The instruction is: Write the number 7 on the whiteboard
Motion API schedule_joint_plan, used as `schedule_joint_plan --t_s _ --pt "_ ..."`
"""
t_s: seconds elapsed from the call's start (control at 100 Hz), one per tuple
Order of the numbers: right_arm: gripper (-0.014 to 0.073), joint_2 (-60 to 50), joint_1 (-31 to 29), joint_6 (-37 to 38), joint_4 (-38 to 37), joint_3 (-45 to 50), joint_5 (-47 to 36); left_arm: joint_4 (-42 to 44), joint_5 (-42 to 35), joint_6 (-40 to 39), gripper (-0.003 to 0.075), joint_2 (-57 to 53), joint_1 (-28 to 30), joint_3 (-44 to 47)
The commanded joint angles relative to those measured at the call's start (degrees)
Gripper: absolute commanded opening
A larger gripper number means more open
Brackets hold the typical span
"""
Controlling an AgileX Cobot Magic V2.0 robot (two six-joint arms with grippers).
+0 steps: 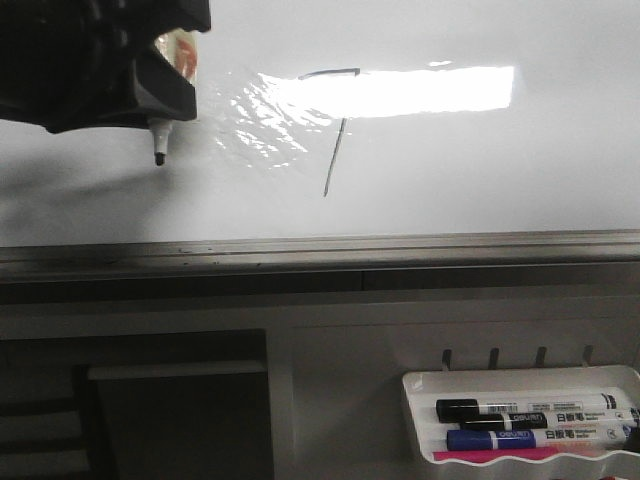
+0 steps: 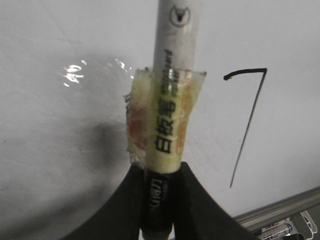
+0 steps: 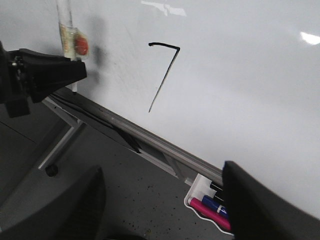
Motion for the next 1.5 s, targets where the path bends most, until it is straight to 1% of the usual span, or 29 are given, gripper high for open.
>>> schedule_joint_plan --t_s 0.0,0.11,0.36,0.54,0.61,0.66,0.71,0.72,0.73,0.76,0.78,0.79,0.8,0.83,0.85,0.87,0.9,0.95,1.0,1.13,1.36,1.43,1.46,1.49 --pt "0.0440 -0.77 -0.35 0.10 2.82 -1.88 -1.33 0.07 -4.67 -0.55 -0.0020 0.93 0.05 -3.23" --pt "0.0440 -0.77 -0.35 0.10 2.92 -1.88 -1.25 0.18 -5.70 -0.55 -0.0020 3.68 0.25 -4.68" --pt "0.0440 -0.77 -0.35 0.10 2.92 -1.88 -1.08 0.18 -4.86 -0.55 -0.0020 6.22 4.68 -5.14" --pt "0.0440 -0.77 -0.35 0.10 3.26 -1.88 -1.20 1.80 -4.23 -0.55 -0.0019 6.21 5.19 -5.14" --pt "0.0440 -0.77 -0.35 0.10 3.37 -1.88 -1.20 2.30 -3.58 -0.55 0.0003 6.21 5.19 -5.14" --pt "0.0440 -0.77 -0.35 0.10 3.37 -1.88 -1.20 2.30 -3.45 -0.55 0.0053 6.21 5.19 -5.14" --pt "0.0440 -0.77 -0.35 0.10 3.37 -1.88 -1.20 2.30 -3.45 -0.55 0.0130 6.21 5.19 -5.14" --pt "0.0440 -0.77 -0.35 0.10 3.37 -1.88 -1.20 2.30 -3.45 -0.55 0.0171 6.21 5.19 -5.14" --pt "0.0440 -0.77 -0.35 0.10 3.37 -1.88 -1.20 2.30 -3.45 -0.55 0.0171 6.21 5.19 -5.14" --pt "0.0440 -0.77 -0.35 0.10 3.37 -1.88 -1.20 2.30 -3.45 -0.55 0.0247 6.21 5.19 -5.14" --pt "0.0440 -0.77 -0.35 0.10 3.37 -1.88 -1.20 2.30 -3.45 -0.55 0.0279 6.08 5.19 -5.14" --pt "0.0440 -0.77 -0.35 0.10 3.37 -1.88 -1.10 2.30 -3.45 -0.55 0.0327 6.08 5.19 -5.14" --pt "0.0440 -0.77 -0.35 0.10 3.37 -1.88 -1.09 2.30 -3.45 -0.55 0.0327 6.08 5.19 -5.14" --pt "0.0440 -0.77 -0.35 0.10 3.37 -1.88 -1.01 2.42 -3.45 -0.55 0.0405 5.94 5.19 -5.14" --pt "0.0440 -0.77 -0.35 0.10 3.37 -1.88 -0.96 2.42 -3.45 -0.55 0.0433 5.93 5.19 -5.14" --pt "0.0440 -0.77 -0.35 0.10 3.37 -1.88 -0.80 2.42 -3.45 -0.55 0.0484 5.71 5.19 -5.14" --pt "0.0440 -0.77 -0.05 0.10 3.37 -1.88 -0.71 2.42 -3.45 -0.45 0.0524 5.55 5.19 -5.14" --pt "0.0440 -0.77 0.44 0.10 3.17 -1.88 -0.71 2.77 -3.45 -0.29 0.0560 4.88 5.19 -5.14" --pt "0.0440 -0.87 0.97 0.10 2.57 -1.88 -0.71 3.24 -3.55 0.84 0.0559 3.91 5.19 -5.04" --pt "0.0440 -1.54 1.44 0.10 2.35 -1.88 -0.22 3.24 -2.06 7.32 0.0545 -0.41 5.19 -4.34" --pt "0.0435 -4.17 1.44 0.10 2.35 -1.88 -2.02 3.27 2.42 15.88 0.0545 -14.38 5.19 -0.51" --pt "0.0395 -5.18 1.44 0.10 2.35 -1.77 -4.35 3.27 2.54 17.03 0.0545 -19.46 5.19 0.69" --pt "0.0365 -5.72 1.44 0.10 2.55 -1.54 -5.84 3.27 2.54 17.54 0.0540 -21.96 5.19 1.13" --pt "0.0318 -6.34 1.44 0.10 3.45 -1.12 -7.67 3.37 2.66 17.64 0.0528 -24.01 5.19 1.43"
